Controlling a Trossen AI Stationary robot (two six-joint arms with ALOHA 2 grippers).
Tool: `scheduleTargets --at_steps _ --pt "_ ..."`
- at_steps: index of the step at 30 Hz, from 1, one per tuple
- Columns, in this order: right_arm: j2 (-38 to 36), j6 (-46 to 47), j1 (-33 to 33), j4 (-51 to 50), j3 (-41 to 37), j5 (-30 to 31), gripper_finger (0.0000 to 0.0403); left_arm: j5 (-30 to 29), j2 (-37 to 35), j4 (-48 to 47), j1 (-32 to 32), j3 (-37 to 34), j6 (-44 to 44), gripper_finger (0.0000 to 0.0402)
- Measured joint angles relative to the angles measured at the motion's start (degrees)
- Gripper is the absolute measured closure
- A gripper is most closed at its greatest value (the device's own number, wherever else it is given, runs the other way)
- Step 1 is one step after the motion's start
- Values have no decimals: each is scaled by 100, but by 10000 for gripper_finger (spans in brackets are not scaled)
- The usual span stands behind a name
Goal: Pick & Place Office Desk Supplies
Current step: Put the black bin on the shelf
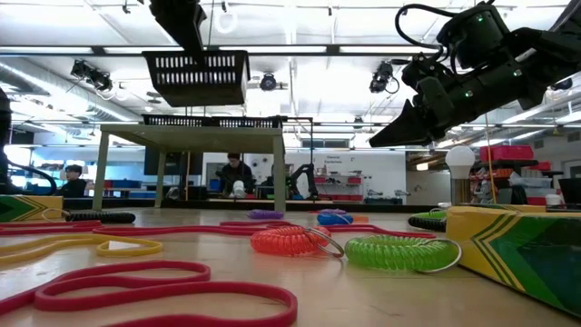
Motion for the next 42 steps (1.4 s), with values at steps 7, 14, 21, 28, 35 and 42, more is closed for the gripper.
scheduleTargets --at_steps 7,14,21,28,35,42 --pt "0 2 0 -6 0 0 392 33 -31 0 75 0 114 383" --pt "0 10 1 -22 0 0 392 -68 -31 -44 75 0 114 382" --pt "0 13 0 -24 0 0 392 -74 -29 -61 75 0 114 382" --pt "0 13 0 -26 0 -2 392 -54 -26 -179 490 0 273 382" --pt "0 13 0 -39 0 -4 392 98 -68 -162 1099 -4 830 385" --pt "0 61 2 -42 0 -7 392 442 -69 -138 1543 -4 1265 385"
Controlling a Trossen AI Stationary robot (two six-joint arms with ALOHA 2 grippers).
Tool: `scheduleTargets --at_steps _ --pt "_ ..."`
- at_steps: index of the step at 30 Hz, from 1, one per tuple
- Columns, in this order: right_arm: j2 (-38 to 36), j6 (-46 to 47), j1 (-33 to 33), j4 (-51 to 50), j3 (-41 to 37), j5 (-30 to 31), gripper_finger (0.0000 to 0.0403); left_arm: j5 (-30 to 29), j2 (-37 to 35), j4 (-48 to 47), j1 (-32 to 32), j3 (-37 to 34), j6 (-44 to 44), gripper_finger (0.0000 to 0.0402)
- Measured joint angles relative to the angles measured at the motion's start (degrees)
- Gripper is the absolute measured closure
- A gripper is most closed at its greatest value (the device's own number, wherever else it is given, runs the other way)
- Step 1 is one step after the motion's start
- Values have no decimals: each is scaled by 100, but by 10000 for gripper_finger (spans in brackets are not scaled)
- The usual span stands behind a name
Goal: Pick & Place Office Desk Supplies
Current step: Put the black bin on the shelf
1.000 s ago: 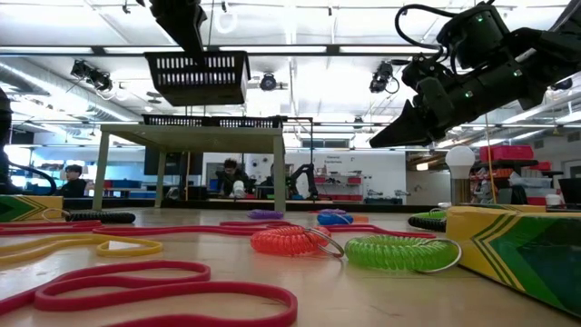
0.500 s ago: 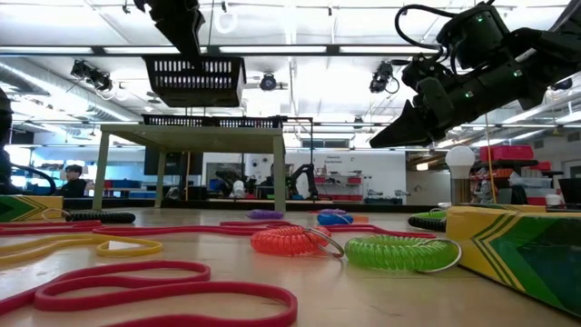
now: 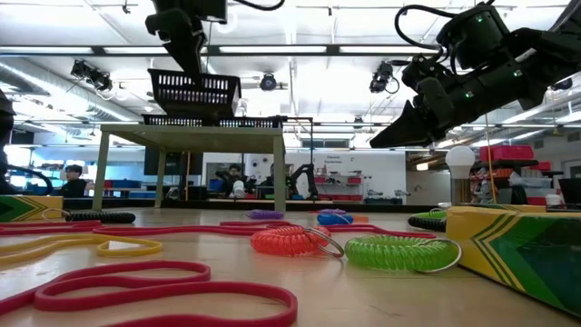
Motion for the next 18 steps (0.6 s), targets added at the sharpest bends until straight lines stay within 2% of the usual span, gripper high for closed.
scheduleTargets --at_steps 5,18 --pt "2 0 0 0 0 0 392 331 2 90 186 0 136 384" --pt "2 7 0 0 0 0 392 579 4 166 440 0 328 383"
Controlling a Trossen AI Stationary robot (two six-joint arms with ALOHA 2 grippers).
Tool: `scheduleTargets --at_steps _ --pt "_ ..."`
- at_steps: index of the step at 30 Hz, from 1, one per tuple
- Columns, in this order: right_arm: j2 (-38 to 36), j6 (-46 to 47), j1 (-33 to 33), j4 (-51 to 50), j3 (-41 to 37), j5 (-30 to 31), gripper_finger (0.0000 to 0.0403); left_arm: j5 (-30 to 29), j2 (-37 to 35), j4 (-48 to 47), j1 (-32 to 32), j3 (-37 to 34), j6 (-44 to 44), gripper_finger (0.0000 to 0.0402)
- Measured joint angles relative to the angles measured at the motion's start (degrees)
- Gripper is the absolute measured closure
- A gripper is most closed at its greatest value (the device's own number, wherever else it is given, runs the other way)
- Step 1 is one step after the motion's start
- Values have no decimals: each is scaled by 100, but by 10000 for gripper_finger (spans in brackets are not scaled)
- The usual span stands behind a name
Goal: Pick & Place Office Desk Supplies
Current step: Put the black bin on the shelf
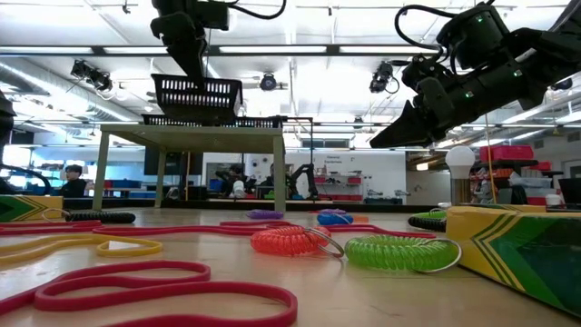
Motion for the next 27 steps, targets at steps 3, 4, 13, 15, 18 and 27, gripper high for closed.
scheduleTargets --at_steps 3,4,13,15,18,27 --pt "0 15 0 0 0 0 392 7 27 -2 -1 0 66 383" --pt "0 15 0 0 0 0 392 16 49 -7 -1 0 68 383" --pt "0 -16 96 4 0 -2 392 -72 29 285 -14 -576 308 383" --pt "0 -67 124 12 0 -2 392 -82 2 345 -12 -581 352 383" --pt "0 -70 127 51 0 -1 392 -24 -45 418 -10 -581 383 383" --pt "0 -72 122 90 -1 -1 392 -150 -55 417 -12 -581 378 350"
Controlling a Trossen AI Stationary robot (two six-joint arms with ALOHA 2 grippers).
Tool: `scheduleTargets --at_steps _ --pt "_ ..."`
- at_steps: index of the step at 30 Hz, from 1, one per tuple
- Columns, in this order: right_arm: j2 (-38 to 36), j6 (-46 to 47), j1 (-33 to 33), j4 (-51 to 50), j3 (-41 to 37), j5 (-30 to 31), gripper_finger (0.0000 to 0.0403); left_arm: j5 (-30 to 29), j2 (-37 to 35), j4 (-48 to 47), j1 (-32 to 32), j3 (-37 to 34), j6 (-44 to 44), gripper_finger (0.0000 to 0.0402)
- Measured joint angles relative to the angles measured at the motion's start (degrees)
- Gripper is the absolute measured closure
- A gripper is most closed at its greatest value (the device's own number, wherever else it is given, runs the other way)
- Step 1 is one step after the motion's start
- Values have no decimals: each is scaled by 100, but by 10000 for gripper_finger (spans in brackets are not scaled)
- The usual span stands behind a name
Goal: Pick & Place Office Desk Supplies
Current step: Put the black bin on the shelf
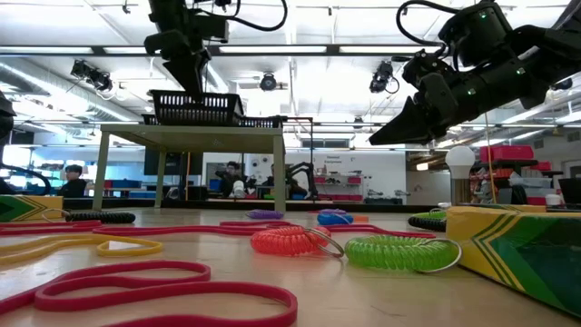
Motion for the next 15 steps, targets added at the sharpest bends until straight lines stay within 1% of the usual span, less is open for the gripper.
scheduleTargets --at_steps 3,7,15 --pt "0 1 0 0 1 1 392 -216 0 -20 -1 0 0 332" --pt "0 2 0 0 1 0 392 -304 0 -33 0 0 -2 317" --pt "0 4 0 0 1 1 392 -351 0 -33 -70 0 123 312"
